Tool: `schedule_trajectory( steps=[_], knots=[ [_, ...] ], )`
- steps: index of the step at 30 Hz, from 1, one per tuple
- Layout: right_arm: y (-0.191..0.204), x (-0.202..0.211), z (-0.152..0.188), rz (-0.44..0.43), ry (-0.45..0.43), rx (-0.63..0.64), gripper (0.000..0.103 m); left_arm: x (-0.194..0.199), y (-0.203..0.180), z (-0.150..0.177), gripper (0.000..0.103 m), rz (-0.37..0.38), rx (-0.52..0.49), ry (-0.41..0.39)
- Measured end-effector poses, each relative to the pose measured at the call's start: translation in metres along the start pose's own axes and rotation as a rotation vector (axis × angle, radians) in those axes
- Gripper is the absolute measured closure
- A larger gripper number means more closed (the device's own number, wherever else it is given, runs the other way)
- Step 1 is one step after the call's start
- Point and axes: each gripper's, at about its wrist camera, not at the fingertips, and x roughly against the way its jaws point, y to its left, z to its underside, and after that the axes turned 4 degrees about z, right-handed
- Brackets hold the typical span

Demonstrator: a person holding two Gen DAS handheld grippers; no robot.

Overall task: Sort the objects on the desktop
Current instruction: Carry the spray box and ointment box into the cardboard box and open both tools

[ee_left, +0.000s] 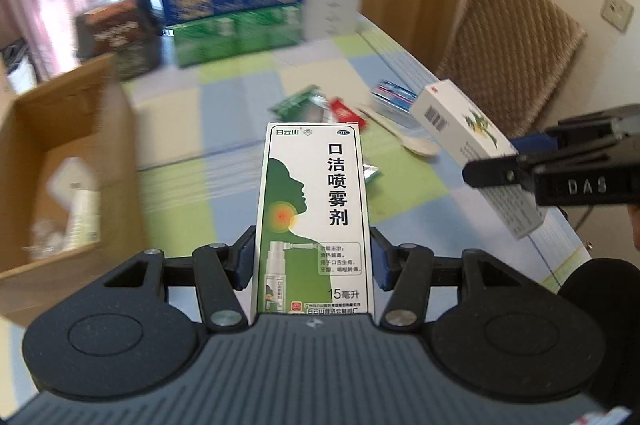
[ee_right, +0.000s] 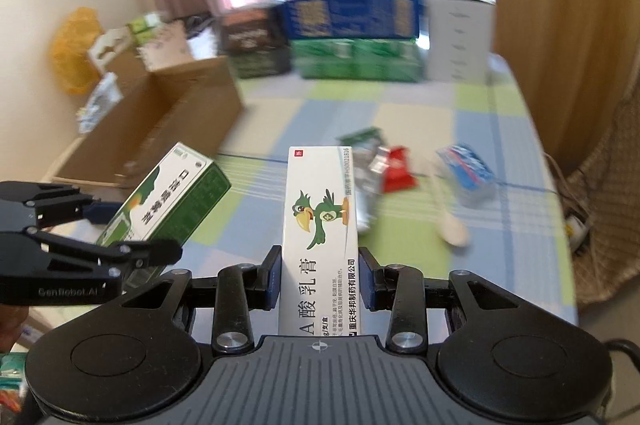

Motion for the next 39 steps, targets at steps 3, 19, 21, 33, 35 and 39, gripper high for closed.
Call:
schedule_trajectory(
  steps=[3,19,21,33,35,39],
  knots=[
    [0.033,-0.004,-0.011,-0.035,-0.012,0.026,0.068,0.025,0.026,0.005,0.053,-0.036,0.025,-0.021],
    [0.160,-0.052,-0.049,-0.141,-0.017,0.124,0.068,0.096,0.142,0.032,0.053,-0.202,0.121,-0.040],
    [0.165,-0.059,-0.052,-0.144,-0.013,0.128,0.068,0.099,0.153,0.035,0.053,-0.211,0.132,-0.040],
    [0.193,-0.091,-0.077,-0.143,-0.008,0.147,0.068,0.094,0.199,0.027,0.053,-0.217,0.159,-0.047],
    [0.198,-0.098,-0.083,-0.144,-0.009,0.142,0.068,0.092,0.208,0.022,0.053,-0.220,0.156,-0.047],
    [0.204,-0.117,-0.096,-0.146,0.000,0.125,0.068,0.083,0.228,0.012,0.053,-0.220,0.171,-0.049]
  ],
)
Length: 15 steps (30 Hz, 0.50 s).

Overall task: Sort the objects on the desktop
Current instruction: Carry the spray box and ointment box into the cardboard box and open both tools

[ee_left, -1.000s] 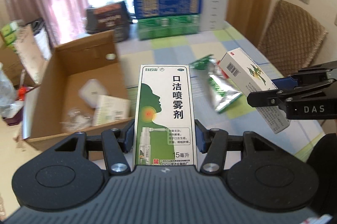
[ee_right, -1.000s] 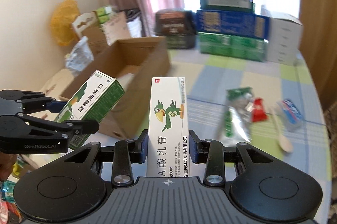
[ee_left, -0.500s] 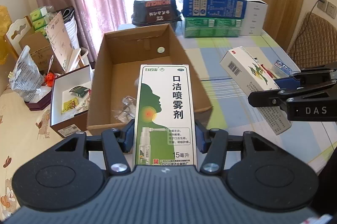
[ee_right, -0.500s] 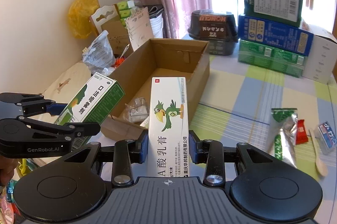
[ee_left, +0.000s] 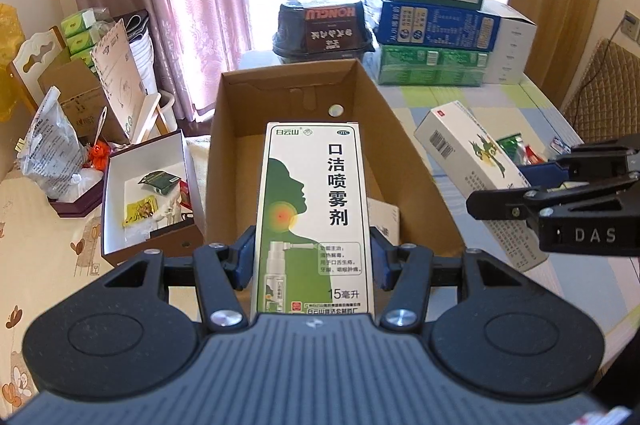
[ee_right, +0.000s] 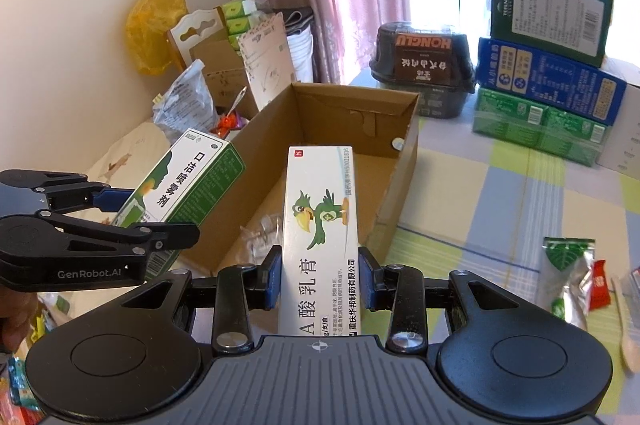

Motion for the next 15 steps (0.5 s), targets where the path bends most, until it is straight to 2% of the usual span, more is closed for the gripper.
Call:
schedule_trajectory(
  steps=[10,12,13,15],
  knots=[
    [-0.001,-0.049,-0.016,-0.024,0.021,-0.053,0.068,-0.039,0.030,-0.016,0.052,0.005,0.027,0.002],
    [-0.004,-0.057,-0.016,-0.033,0.033,-0.077,0.068,-0.046,0.036,-0.016,0.051,0.003,0.041,-0.001],
    [-0.004,-0.061,-0.016,-0.030,0.039,-0.084,0.068,-0.049,0.038,-0.015,0.046,-0.005,0.048,0.000],
    [-0.004,-0.065,-0.015,-0.027,0.044,-0.090,0.068,-0.052,0.045,-0.013,0.045,0.005,0.074,-0.004]
  ],
)
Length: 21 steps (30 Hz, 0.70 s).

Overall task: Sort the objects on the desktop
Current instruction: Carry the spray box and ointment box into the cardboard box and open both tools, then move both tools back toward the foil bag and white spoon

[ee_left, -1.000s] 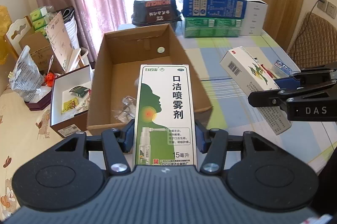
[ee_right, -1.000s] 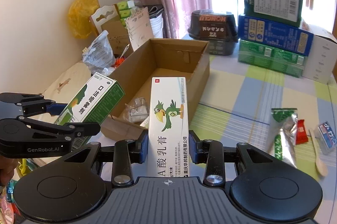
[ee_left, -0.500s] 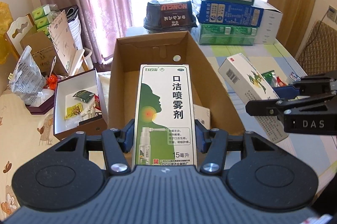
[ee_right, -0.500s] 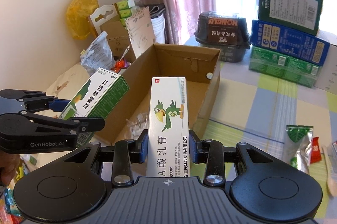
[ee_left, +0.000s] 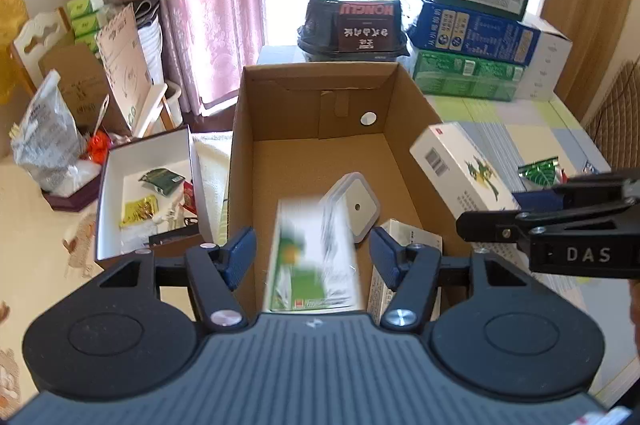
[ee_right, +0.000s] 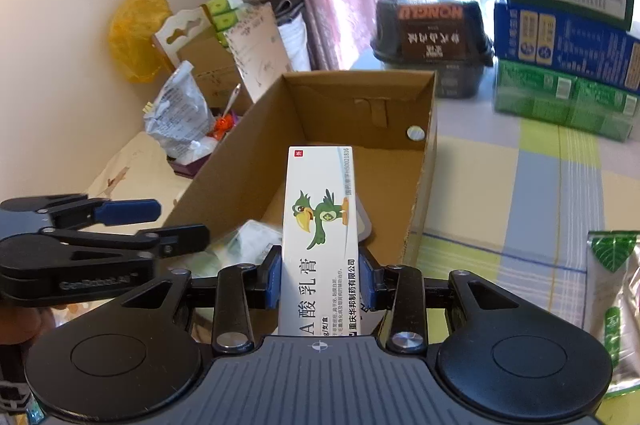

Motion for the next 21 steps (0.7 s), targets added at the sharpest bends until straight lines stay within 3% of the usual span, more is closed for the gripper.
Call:
schedule_trajectory(
  steps=[7,10,21],
  knots=[
    [0.003,-0.009,0.000,-0.028,-0.022,-0.016,0.067,0.007,0.010,0.010,0.045,-0.013,0.012,-0.005],
    [0.003,-0.003,0.000,-0.039,-0.050,-0.009,0.045,0.011,0.011,0.013,0.046,-0.015,0.010,-0.002],
    [-0.020,0.056,0.031,-0.010,-0.093,-0.049,0.030,0.030,-0.003,0.028,0.043,-0.020,0.024,-0.013]
  ],
)
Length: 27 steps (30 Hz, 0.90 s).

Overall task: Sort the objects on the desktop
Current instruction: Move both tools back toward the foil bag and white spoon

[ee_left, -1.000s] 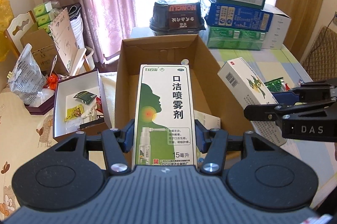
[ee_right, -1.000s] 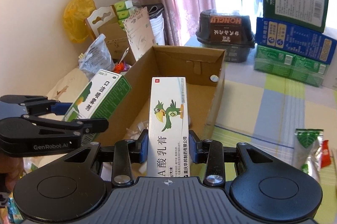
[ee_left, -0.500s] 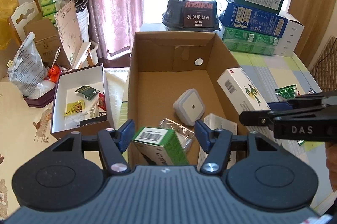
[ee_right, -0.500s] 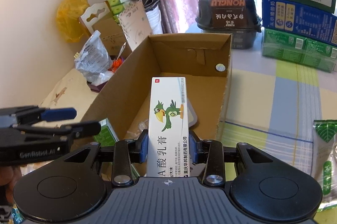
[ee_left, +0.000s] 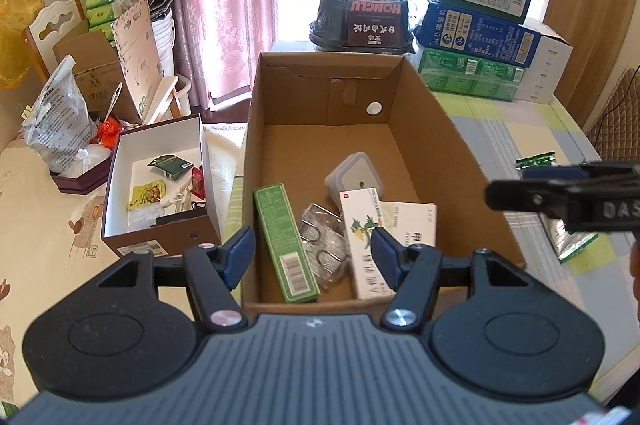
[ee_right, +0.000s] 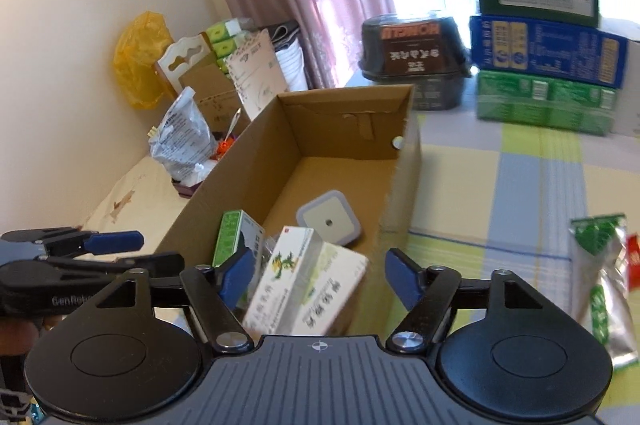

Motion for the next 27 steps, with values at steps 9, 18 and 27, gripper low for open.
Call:
schedule_trajectory(
  steps=[9,18,27],
  knots=[
    [-0.037,0.071,0.049,0.093,-0.052,-0.023,0.017,0.036,-0.045,0.009,0.035,0.035,-0.019,-0.047],
    [-0.103,0.136,0.096,0.214,-0.047,-0.105,0.009,0.051,-0.117,0.029,0.019,0.114,-0.088,-0.040],
    [-0.156,0.191,0.121,0.302,-0.061,-0.166,0.005,0.045,-0.183,0.060,0.009,0.179,-0.124,0.006]
  ],
)
